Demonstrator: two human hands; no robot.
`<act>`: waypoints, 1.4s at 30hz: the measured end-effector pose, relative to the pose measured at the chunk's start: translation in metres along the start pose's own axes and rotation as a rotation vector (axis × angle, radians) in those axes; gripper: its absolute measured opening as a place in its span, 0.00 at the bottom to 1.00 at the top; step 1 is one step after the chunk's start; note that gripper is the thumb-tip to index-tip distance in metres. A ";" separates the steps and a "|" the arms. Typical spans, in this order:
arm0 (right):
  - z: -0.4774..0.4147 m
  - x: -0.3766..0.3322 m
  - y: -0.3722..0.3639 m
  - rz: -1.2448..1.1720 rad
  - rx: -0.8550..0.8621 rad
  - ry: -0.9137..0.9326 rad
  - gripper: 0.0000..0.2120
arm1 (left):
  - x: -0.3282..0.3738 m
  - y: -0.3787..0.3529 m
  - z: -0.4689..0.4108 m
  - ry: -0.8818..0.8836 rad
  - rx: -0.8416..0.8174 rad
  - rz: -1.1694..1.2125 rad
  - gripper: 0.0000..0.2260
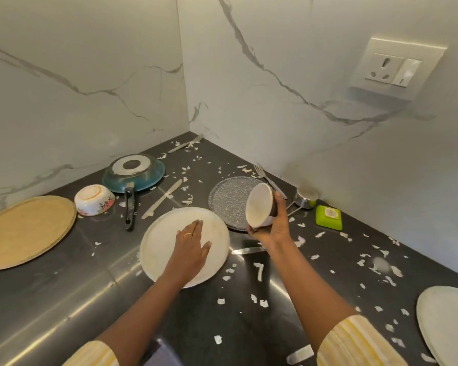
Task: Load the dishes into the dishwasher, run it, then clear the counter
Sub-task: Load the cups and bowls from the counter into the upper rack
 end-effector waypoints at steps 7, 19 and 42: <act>0.004 0.064 -0.069 0.227 -0.068 0.001 0.16 | -0.109 0.074 -0.016 0.149 0.127 -0.064 0.28; -0.016 0.116 -0.099 0.541 -0.018 0.337 0.28 | -0.249 0.149 -0.095 0.584 0.160 -0.056 0.44; -0.010 0.096 -0.081 0.947 0.054 0.540 0.39 | -0.224 0.180 -0.110 0.717 0.044 1.230 0.35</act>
Point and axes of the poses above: each hand's wrist, its own z-axis away from the middle knuckle, its own y-axis out of the back of the hand, x = y × z, the point moved 1 cm from there along -z, towards the middle knuckle
